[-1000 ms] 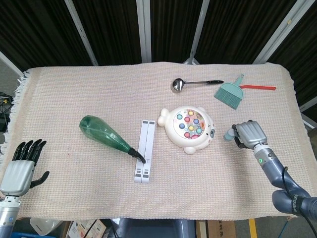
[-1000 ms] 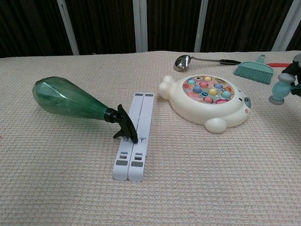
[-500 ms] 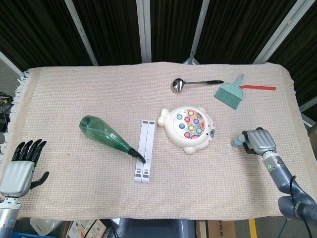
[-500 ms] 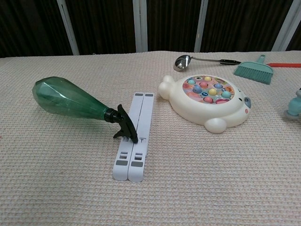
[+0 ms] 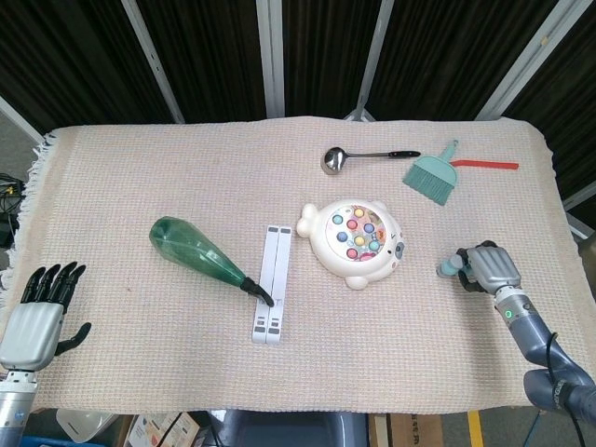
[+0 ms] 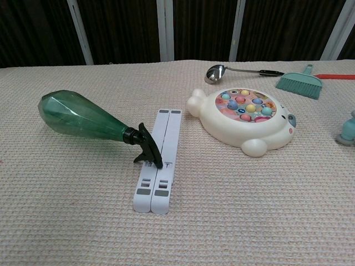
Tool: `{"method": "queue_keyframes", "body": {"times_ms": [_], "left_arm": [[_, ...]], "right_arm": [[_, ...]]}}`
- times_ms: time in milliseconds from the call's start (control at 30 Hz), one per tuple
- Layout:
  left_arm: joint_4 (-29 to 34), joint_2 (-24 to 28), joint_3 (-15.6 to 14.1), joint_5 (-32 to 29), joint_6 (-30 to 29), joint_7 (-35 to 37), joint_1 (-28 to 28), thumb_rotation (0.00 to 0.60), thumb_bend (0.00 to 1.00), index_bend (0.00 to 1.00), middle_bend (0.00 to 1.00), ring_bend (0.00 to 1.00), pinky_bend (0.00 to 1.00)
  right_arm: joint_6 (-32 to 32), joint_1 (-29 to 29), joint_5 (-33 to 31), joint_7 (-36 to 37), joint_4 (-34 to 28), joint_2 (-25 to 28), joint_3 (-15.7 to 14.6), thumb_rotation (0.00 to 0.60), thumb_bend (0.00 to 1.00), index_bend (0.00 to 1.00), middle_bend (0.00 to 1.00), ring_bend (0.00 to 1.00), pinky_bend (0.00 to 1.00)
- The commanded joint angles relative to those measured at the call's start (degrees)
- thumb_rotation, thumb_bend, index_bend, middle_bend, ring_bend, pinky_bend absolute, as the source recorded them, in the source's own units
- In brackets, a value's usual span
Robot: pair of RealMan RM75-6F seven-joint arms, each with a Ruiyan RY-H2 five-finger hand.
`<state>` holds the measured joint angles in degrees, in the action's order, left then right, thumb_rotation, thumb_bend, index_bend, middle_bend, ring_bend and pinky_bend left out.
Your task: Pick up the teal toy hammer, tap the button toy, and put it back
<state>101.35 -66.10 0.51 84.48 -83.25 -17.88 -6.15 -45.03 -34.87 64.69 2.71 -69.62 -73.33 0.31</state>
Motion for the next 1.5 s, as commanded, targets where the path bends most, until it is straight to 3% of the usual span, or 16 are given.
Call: {"method": "queue_keyframes", "body": {"times_ms": [33, 400, 767, 867, 1000, 1133, 1267, 1500], "left_arm": [[0.0, 0.0, 0.0, -0.1, 0.0, 0.0, 0.0, 0.600, 0.26, 0.00, 0.02, 0.00, 0.00], [0.1, -0.1, 0.1, -0.3, 0.4, -0.3, -0.2, 0.600, 0.26, 0.00, 0.02, 0.00, 0.00], [0.3, -0.1, 0.3, -0.6, 0.8, -0.8, -0.4, 0.600, 0.26, 0.00, 0.02, 0.00, 0.00], [0.4, -0.1, 0.3, -0.7, 0.8, -0.8, -0.4, 0.600, 0.26, 0.00, 0.02, 0.00, 0.00], [0.4, -0.1, 0.3, -0.7, 0.8, -0.9, -0.4, 0.600, 0.26, 0.00, 0.02, 0.00, 0.00], [0.4, -0.1, 0.4, -0.7, 0.7, -0.8, -0.4, 0.600, 0.26, 0.00, 0.02, 0.00, 0.00], [0.3, -0.1, 0.6, -0.8, 0.3, -0.6, -0.3, 0.600, 0.26, 0.00, 0.02, 0.00, 0.00], [-0.7, -0.6, 1.0, -0.7, -1.8, 0.7, 0.7, 0.600, 0.26, 0.00, 0.02, 0.00, 0.00]], "right_arm": [[0.1, 0.2, 0.1, 0.1, 0.1, -0.1, 0.2, 0.600, 0.65, 0.50, 0.53, 0.30, 0.16], [1.7, 1.1, -0.1, 0.3, 0.9, -0.5, 1.1, 0.600, 0.47, 0.39, 0.46, 0.25, 0.13], [2.7, 1.4, -0.1, 0.4, 1.6, -0.7, 2.1, 0.600, 0.41, 0.34, 0.43, 0.23, 0.10], [3.1, 1.4, -0.1, 0.4, 1.8, -0.8, 2.3, 0.600, 0.41, 0.25, 0.38, 0.19, 0.07], [3.6, 1.4, -0.1, 0.4, 1.4, -0.4, 2.6, 0.600, 0.38, 0.04, 0.26, 0.08, 0.03], [3.3, 1.6, 0.0, 0.0, -0.2, 0.6, 2.9, 0.600, 0.38, 0.00, 0.12, 0.01, 0.00], [0.3, 3.1, 0.5, 0.5, -4.3, 3.3, 3.5, 0.600, 0.37, 0.00, 0.05, 0.00, 0.00], [-16.7, 11.9, 5.9, 4.7, -15.0, 8.8, 3.7, 0.600, 0.37, 0.00, 0.06, 0.00, 0.00]]}}
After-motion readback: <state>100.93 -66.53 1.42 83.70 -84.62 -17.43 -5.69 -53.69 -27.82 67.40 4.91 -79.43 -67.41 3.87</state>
